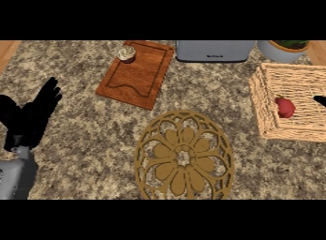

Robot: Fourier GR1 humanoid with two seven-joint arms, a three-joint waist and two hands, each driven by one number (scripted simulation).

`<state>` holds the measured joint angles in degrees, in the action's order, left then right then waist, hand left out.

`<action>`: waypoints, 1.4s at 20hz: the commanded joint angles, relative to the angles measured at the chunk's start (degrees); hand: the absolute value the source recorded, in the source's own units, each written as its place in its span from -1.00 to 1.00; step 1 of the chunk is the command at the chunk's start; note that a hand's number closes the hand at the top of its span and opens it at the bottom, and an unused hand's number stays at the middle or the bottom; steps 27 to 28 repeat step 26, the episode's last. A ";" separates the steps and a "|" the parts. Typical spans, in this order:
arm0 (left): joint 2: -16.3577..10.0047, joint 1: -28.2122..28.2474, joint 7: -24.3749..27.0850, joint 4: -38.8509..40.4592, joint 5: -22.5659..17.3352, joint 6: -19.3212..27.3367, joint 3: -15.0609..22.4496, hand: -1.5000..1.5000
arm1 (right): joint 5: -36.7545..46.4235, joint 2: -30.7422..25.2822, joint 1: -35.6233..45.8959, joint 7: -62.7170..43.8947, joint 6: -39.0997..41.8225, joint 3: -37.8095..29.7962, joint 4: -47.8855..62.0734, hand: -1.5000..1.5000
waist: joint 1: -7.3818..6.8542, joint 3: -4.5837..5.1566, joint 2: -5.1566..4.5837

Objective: Pick the bell pepper from the placemat and place it in the basket

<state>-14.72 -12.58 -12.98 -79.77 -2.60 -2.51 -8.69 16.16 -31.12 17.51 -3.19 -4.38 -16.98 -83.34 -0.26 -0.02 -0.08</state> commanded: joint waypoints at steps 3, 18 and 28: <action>0.05 3.12 -0.91 -3.95 0.31 -0.51 0.06 0.00 | -5.13 -0.47 3.85 2.79 2.63 -3.88 2.53 -1.00 | 0.03 0.01 0.12; -1.51 3.70 -0.26 -2.59 -2.31 -2.75 -2.72 0.00 | -30.43 -17.37 0.63 1.06 20.50 -31.05 25.72 -1.00 | 0.23 -0.07 0.11; -1.03 -2.11 0.79 3.26 -1.11 -1.88 -2.59 0.00 | -27.86 -30.12 -4.52 17.65 38.17 -32.30 49.04 -1.00 | -0.05 -0.21 -0.54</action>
